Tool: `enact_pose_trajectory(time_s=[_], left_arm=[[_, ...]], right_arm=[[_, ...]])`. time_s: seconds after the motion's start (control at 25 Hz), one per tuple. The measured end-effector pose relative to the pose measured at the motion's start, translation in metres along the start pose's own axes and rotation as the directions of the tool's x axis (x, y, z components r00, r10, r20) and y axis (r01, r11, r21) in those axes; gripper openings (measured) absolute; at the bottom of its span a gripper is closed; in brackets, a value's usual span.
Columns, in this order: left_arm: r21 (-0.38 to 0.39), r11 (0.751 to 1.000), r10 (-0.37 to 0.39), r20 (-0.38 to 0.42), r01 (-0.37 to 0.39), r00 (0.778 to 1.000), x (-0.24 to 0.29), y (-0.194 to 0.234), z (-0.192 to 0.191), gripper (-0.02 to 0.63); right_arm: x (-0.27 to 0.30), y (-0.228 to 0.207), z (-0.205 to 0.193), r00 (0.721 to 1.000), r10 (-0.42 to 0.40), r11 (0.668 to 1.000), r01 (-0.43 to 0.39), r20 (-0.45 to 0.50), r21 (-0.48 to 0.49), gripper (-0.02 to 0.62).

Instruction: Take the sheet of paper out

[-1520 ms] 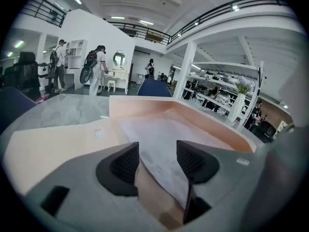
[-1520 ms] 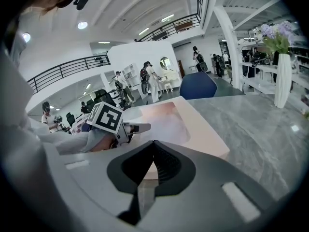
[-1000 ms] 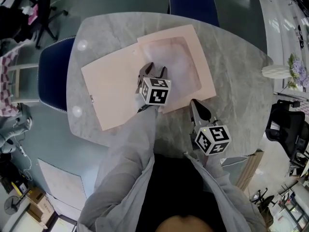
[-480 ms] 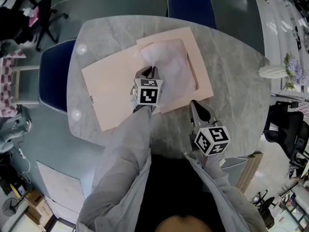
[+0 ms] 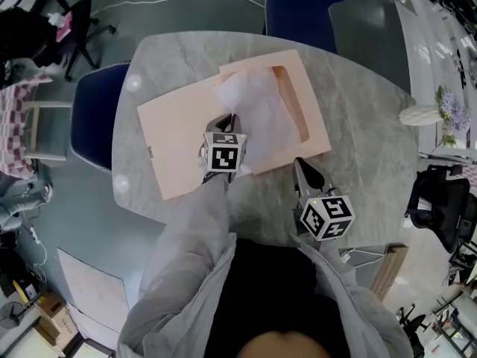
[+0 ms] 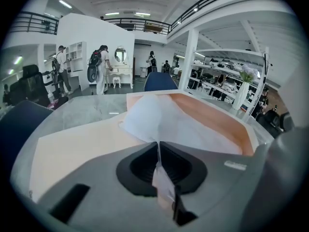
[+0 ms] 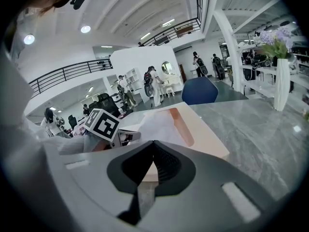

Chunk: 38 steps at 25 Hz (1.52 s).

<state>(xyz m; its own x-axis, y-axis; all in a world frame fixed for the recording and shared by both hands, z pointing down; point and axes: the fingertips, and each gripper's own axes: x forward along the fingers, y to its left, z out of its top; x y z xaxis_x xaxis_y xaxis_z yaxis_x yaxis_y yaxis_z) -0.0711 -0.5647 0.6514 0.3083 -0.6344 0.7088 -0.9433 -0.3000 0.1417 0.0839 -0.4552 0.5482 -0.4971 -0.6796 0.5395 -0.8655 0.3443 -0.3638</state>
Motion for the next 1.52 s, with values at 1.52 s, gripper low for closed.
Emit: enact_pose_trajectory(time_s=[1.52], left_arm=[[-0.027,0.987,0.155,0.359,-0.156,0.920,-0.221,-0.018,0.023,0.011]], right_arm=[[-0.121,0.041,-0.014,0.983,0.059,0.995,-0.043,0.174,-0.094,0.012]])
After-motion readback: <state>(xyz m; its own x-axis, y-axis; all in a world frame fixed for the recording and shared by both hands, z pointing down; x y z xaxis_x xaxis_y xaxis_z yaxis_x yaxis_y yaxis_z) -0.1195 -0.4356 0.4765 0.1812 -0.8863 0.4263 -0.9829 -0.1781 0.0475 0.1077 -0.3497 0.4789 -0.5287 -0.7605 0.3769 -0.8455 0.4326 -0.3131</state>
